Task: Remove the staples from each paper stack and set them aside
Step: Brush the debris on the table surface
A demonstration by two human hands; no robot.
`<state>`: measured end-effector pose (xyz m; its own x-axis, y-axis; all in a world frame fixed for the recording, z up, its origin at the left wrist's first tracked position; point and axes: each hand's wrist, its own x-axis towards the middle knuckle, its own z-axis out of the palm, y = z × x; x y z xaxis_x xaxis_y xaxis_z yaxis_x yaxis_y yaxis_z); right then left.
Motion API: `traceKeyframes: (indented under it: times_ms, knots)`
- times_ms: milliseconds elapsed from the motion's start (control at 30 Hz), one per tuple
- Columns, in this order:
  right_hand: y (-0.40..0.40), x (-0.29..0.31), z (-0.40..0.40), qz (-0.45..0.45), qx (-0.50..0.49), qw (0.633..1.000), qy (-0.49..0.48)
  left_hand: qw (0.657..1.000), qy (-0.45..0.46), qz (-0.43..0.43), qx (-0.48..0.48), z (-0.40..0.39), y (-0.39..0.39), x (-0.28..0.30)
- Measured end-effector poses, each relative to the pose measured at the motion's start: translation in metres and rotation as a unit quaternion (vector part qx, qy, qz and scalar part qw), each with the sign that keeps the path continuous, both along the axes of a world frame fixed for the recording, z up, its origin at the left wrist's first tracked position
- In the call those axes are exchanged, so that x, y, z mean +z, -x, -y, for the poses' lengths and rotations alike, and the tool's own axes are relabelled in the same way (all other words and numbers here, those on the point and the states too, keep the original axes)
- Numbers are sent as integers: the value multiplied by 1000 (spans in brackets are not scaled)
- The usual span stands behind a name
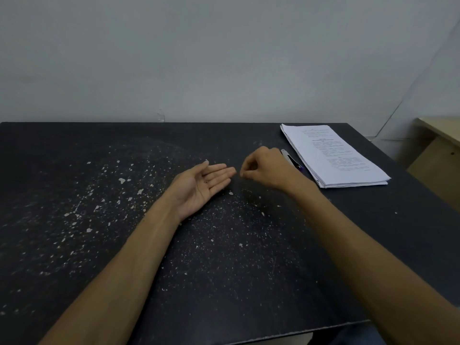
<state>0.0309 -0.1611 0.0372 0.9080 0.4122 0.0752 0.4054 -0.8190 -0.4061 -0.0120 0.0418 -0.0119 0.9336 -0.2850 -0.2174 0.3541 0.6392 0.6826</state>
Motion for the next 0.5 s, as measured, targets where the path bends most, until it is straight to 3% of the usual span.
traceKeyframes:
  times_ms: [167,500]
  knots:
    - [2,-21,6,-35,-21,996,81,999,15,-5,32,-8,-6,-5]
    - [10,-23,0,13,42,983,179,1000,9,-4,24,-4,-4,-7]
